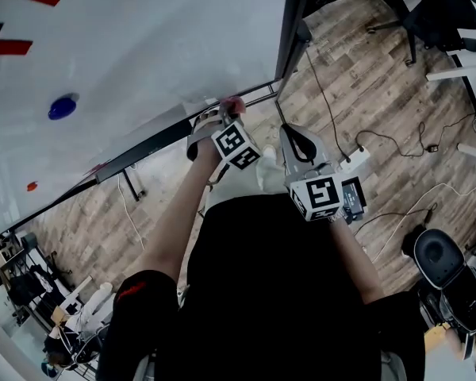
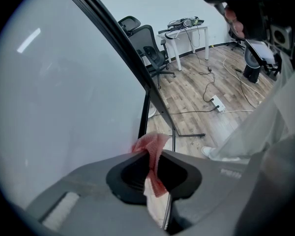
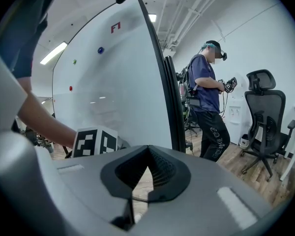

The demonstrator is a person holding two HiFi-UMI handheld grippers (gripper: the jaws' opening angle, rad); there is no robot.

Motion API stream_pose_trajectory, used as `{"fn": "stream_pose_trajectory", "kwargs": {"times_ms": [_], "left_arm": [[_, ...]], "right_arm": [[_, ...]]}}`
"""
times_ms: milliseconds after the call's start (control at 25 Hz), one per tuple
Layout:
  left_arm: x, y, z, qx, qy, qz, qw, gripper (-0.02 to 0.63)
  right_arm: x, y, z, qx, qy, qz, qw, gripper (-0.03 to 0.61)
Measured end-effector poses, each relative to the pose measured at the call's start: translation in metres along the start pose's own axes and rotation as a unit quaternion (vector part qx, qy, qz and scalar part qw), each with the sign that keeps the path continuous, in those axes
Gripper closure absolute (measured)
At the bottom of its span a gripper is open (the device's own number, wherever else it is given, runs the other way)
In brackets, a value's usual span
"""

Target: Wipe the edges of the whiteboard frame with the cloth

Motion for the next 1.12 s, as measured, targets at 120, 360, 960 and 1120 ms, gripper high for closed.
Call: {"fn": "stream_pose_trajectory", "kwargs": {"times_ms": [120,360,960,1120], "left_arm": [[-0.005,-0.002,0.000,-0.001,-0.001,-0.001,1.0000,0.571],[-0.020,-0.006,0.001,0.000,-0.007,-0.007,1.0000,0.571],[-0.050,-0.013,0.000,0.001,-0.025,-0.020,0.9995,0.571],[-0.056,-0.014,0.001,0.001,-0.033,-0.026,0.9991,0.571]], "right_arm": [[0.001,0.003,-0.004,0.005,-0.002,-0.001,1.000,0.577],[0.001,0.006,-0.014,0.015,-0.007,-0.002,1.000,0.577],[0.003,0.015,-0.032,0.040,-0.017,-0.007,0.999,0.577],[0.003,0.018,-0.033,0.046,-0.019,-0.007,0.999,0.577]]}}
Point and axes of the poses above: the fingertips, and each gripper's own axes: y backward along the fingers, z to its left, x out of its underside, the point moved 2 cm from there along y, backward along the fingers, and after that the axes turned 7 degrees about -y, right-handed, at the moved point
